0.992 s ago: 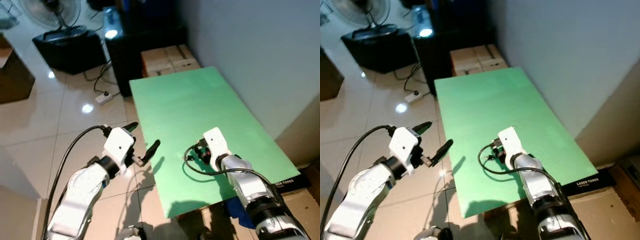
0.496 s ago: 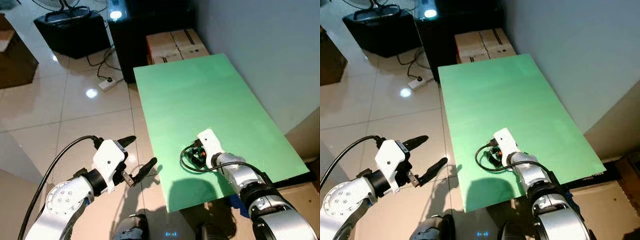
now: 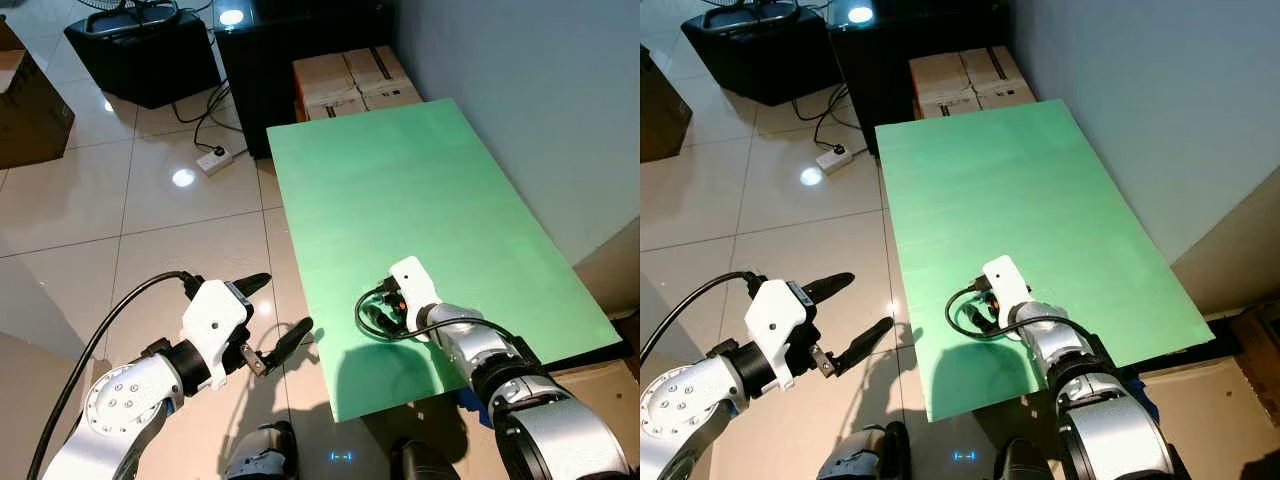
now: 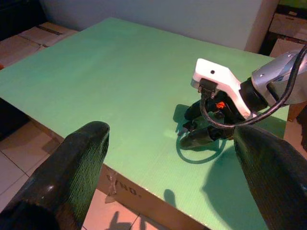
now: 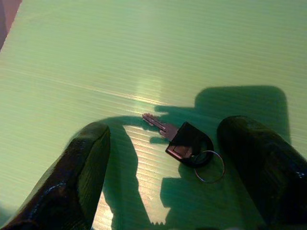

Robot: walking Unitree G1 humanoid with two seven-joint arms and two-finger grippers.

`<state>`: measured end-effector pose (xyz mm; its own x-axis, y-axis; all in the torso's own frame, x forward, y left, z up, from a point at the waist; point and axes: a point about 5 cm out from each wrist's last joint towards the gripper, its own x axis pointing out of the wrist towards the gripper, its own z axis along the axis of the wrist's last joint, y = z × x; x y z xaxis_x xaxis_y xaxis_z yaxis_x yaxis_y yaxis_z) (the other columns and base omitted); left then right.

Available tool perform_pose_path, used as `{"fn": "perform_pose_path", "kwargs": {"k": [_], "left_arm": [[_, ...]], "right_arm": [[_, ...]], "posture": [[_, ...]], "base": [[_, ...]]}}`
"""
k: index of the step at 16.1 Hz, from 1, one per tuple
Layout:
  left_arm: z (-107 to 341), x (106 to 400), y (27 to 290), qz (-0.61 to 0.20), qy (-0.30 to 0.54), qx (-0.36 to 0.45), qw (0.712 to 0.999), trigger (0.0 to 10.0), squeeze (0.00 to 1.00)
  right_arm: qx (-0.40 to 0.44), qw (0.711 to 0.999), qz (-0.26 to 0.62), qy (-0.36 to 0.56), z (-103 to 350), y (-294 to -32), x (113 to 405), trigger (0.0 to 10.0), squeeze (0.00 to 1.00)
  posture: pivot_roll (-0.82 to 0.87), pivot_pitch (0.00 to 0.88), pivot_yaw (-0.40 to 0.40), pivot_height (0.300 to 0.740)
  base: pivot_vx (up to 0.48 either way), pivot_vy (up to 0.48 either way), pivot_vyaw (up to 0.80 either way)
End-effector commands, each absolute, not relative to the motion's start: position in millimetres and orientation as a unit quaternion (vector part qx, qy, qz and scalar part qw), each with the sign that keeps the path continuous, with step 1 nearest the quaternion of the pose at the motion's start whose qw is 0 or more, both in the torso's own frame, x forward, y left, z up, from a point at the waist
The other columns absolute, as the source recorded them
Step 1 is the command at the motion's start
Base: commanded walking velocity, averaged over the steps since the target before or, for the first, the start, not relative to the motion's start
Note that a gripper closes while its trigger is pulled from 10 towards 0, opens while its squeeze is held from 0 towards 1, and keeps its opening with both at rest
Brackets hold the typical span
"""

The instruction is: Hang keys on a hook

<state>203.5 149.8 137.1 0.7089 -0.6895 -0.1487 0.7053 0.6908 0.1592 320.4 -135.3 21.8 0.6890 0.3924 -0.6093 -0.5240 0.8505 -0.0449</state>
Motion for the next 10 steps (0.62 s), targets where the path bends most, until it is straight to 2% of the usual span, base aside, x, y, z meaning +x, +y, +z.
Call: {"fn": "perform_pose_path", "kwargs": {"k": [1,2,3,4,10], "left_arm": [[142.3,201.4,150.9,-0.384,0.037,0.109,0.916,10.0,0.0],[142.9,201.2,149.7,-0.39,0.036,0.104,0.914,10.0,0.0],[142.9,200.3,148.5,-0.398,0.038,0.099,0.911,10.0,0.0],[142.8,199.6,147.9,-0.405,0.04,0.097,0.908,10.0,0.0],[142.1,198.9,151.0,-0.427,0.059,0.095,0.897,10.0,0.0]], "right_arm": [[-0.1,0.912,0.249,0.312,17.9,-134.0,317.9,5.3,0.0],[-0.1,0.911,0.247,0.313,17.4,-133.9,317.5,2.7,0.0],[-0.103,0.911,0.243,0.317,16.3,-134.4,316.9,0.9,0.0],[-0.104,0.911,0.242,0.319,15.5,-134.9,316.3,0.0,0.0],[-0.111,0.906,0.24,0.331,13.7,-139.6,315.2,0.0,0.0]], "posture": [[0.12,0.222,0.072,0.74],[0.11,0.221,0.073,0.74],[0.11,0.216,0.076,0.74],[0.11,0.211,0.079,0.74],[0.11,0.197,0.091,0.74]], "base": [[0.0,0.0,0.0],[0.0,0.0,0.0],[0.0,0.0,0.0],[0.0,0.0,0.0],[0.0,0.0,0.0]]}}
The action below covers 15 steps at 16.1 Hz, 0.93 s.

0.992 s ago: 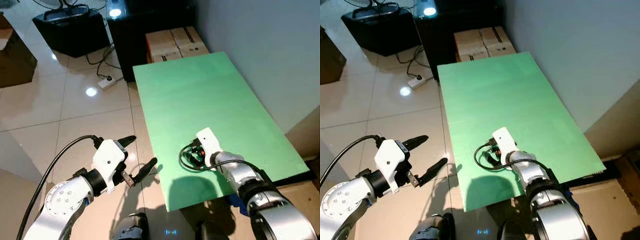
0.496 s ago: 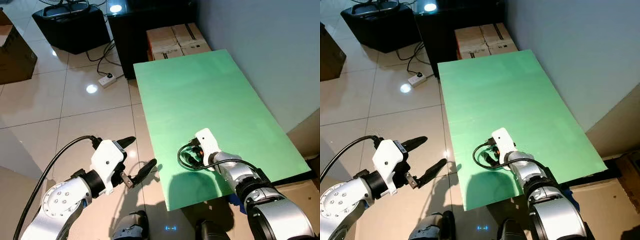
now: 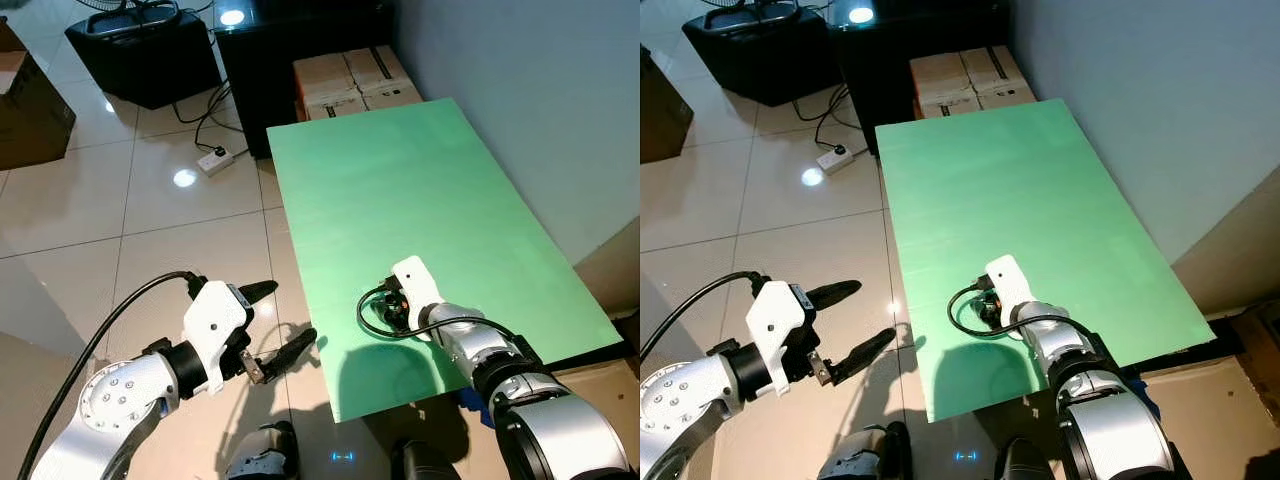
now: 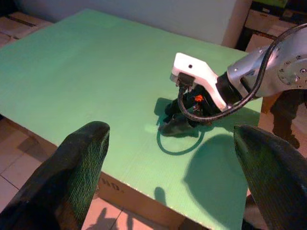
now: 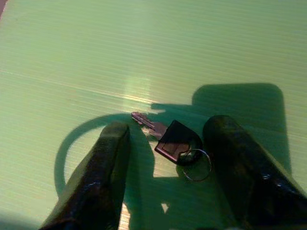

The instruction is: Hang keys on a hook

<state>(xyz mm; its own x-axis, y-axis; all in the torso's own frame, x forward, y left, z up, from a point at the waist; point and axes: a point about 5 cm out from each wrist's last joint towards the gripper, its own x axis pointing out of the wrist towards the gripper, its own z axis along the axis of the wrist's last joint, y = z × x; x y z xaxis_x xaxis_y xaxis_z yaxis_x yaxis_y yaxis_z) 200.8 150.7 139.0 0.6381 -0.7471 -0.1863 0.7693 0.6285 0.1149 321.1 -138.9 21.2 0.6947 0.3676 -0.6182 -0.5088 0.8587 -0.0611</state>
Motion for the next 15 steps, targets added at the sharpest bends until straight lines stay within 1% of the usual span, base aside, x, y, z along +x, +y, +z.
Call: {"fn": "perform_pose_path", "kwargs": {"k": [1,7,15], "left_arm": [[142.2,199.2,151.5,-0.428,0.059,0.096,0.897,10.0,0.0],[143.1,200.2,151.9,-0.43,0.06,0.098,0.896,10.0,0.0],[142.6,202.7,152.6,-0.428,0.058,0.1,0.896,10.0,0.0]], "right_arm": [[-0.112,0.905,0.241,0.333,13.3,-139.6,314.8,0.0,0.0],[-0.117,0.9,0.243,0.344,11.2,-140.9,313.2,0.0,0.0],[-0.12,0.904,0.234,0.337,14.2,-143.3,316.2,0.0,0.0]], "posture": [[0.11,0.194,0.092,0.74],[0.11,0.189,0.092,0.74],[0.11,0.182,0.091,0.74]], "base": [[0.0,0.0,0.0],[0.0,0.0,0.0],[0.0,0.0,0.0]]}}
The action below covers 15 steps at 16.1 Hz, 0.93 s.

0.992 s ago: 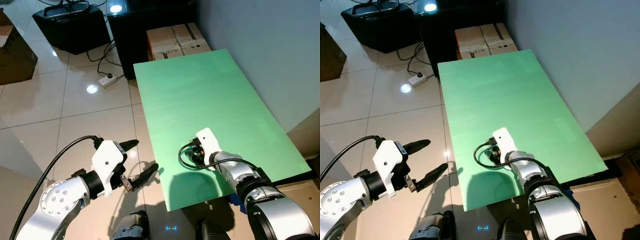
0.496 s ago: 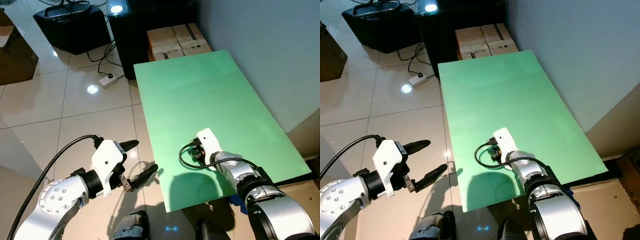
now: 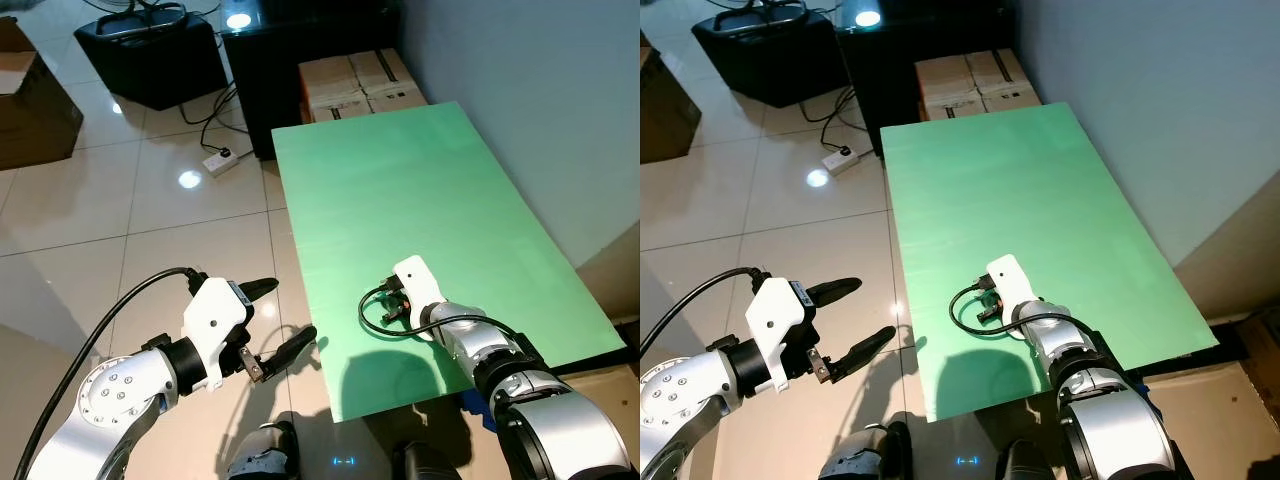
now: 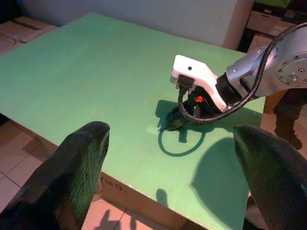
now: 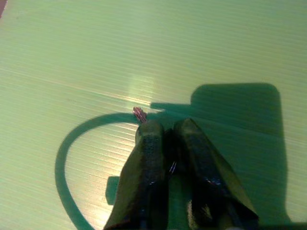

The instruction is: Hang keys on a hook

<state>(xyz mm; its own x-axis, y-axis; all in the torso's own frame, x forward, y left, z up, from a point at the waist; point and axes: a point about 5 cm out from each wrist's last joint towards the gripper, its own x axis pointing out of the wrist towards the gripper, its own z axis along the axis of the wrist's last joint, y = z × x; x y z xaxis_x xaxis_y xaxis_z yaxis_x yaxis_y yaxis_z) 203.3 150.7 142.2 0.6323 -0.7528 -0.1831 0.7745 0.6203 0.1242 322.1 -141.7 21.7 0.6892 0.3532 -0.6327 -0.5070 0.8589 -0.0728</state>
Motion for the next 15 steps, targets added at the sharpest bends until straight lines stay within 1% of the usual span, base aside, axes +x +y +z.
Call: {"fn": "perform_pose_path", "kwargs": {"k": [1,5,7,8,9,10,12,13,15], "left_arm": [[142.4,202.5,152.4,-0.428,0.057,0.1,0.896,10.0,0.0],[141.4,204.6,150.1,-0.429,0.054,0.101,0.896,10.0,0.0],[140.6,206.5,149.3,-0.427,0.051,0.102,0.897,10.0,0.0],[139.7,207.8,148.8,-0.424,0.048,0.104,0.898,10.0,0.0],[139.1,210.2,147.9,-0.418,0.043,0.105,0.901,10.0,0.0],[139.1,211.7,147.4,-0.414,0.04,0.104,0.903,10.0,0.0],[138.5,214.4,144.6,-0.41,0.032,0.103,0.906,10.0,0.0],[137.9,216.0,143.2,-0.409,0.028,0.101,0.907,10.0,0.0],[137.1,217.5,141.3,-0.409,0.023,0.098,0.907,10.0,0.0]], "right_arm": [[-0.121,0.905,0.233,0.336,14.2,-143.8,316.2,0.0,0.0],[-0.122,0.909,0.223,0.329,13.5,-145.9,315.7,0.0,0.0],[-0.12,0.916,0.212,0.319,14.2,-146.7,316.3,0.0,0.0],[-0.115,0.925,0.198,0.305,16.6,-147.8,318.4,0.0,0.0],[-0.112,0.939,0.17,0.276,22.4,-150.1,323.0,0.0,0.0],[-0.115,0.948,0.152,0.257,26.4,-151.6,325.8,0.0,0.0],[-0.132,0.969,0.091,0.188,39.8,-159.4,332.0,0.0,0.0],[-0.141,0.976,0.067,0.152,46.7,-163.2,333.1,0.0,0.0],[-0.154,0.98,0.04,0.116,54.1,-168.0,332.8,0.0,0.0]], "posture": [[0.11,0.181,0.092,0.74],[0.1,0.166,0.096,0.74],[0.09,0.154,0.093,0.74],[0.08,0.145,0.092,0.74],[0.08,0.129,0.084,0.74],[0.08,0.129,0.084,0.74],[0.06,0.1,0.076,0.74],[0.05,0.087,0.075,0.74],[0.04,0.076,0.075,0.74]], "base": [[0.0,0.0,0.0],[0.0,0.0,0.0],[0.0,0.0,0.0],[0.0,0.0,0.0],[0.0,0.0,0.0],[0.0,0.0,0.0],[0.0,0.0,0.0],[0.0,0.0,0.0],[0.0,0.0,0.0]]}}
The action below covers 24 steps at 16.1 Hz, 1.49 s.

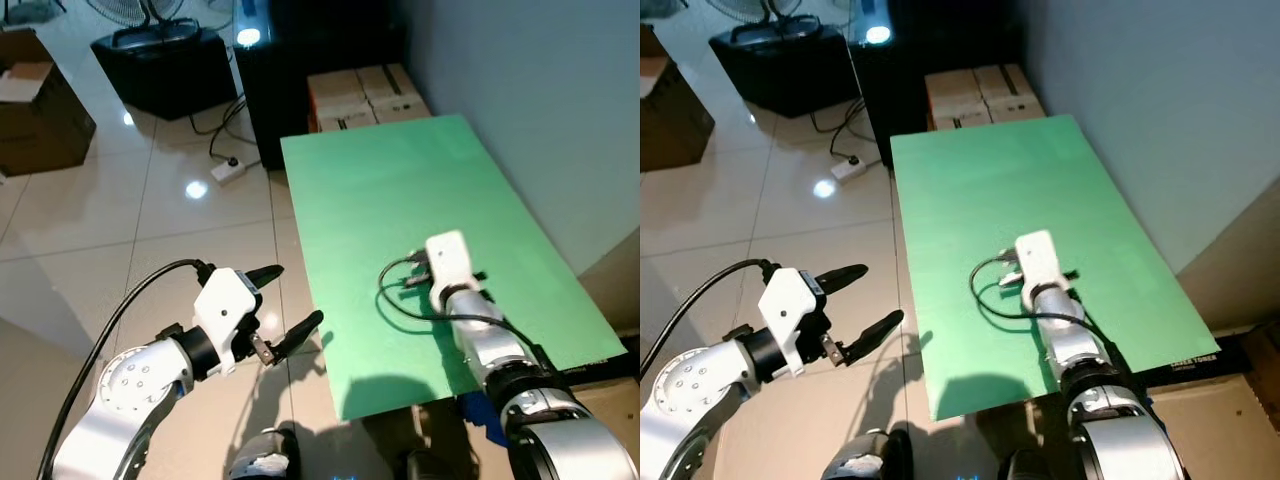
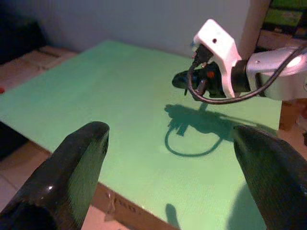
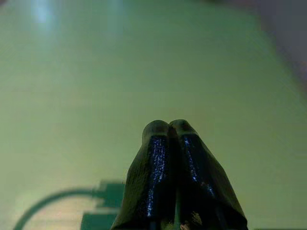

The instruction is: Hang keys on a hook

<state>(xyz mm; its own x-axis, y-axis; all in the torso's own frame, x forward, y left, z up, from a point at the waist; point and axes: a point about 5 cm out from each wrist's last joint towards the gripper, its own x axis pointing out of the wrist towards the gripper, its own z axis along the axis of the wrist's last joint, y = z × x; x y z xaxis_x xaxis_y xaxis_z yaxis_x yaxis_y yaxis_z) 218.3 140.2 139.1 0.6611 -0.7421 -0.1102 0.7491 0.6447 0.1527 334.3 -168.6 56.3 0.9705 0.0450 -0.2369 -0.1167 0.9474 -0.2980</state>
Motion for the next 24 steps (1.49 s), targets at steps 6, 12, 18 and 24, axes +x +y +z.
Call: {"fn": "perform_pose_path", "kwargs": {"k": [6,12,18,24], "left_arm": [[132.7,220.9,132.5,-0.413,0.011,0.087,0.906,10.0,0.0],[128.6,222.0,131.3,-0.407,0.011,0.081,0.91,10.0,0.0],[127.8,222.1,134.6,-0.404,0.019,0.091,0.91,10.0,0.0],[135.3,206.8,148.4,-0.412,0.043,0.111,0.903,10.0,0.0]], "right_arm": [[-0.205,0.978,-0.005,0.03,69.9,-173.9,319.7,0.0,0.0],[-0.245,0.969,0.002,-0.002,80.0,-172.6,311.4,0.0,0.0],[-0.227,0.972,0.041,0.039,73.2,-166.9,313.8,0.0,0.0],[-0.285,0.94,0.088,0.164,30.2,-161.5,313.8,10.0,0.0]], "posture": [[-0.01,0.05,0.082,0.74],[-0.02,0.057,0.08,0.74],[0.01,0.075,0.085,0.74],[0.11,0.156,0.127,0.74]], "base": [[0.0,0.0,0.0],[0.0,0.0,0.0],[0.0,0.0,0.0],[0.0,0.0,0.0]]}}
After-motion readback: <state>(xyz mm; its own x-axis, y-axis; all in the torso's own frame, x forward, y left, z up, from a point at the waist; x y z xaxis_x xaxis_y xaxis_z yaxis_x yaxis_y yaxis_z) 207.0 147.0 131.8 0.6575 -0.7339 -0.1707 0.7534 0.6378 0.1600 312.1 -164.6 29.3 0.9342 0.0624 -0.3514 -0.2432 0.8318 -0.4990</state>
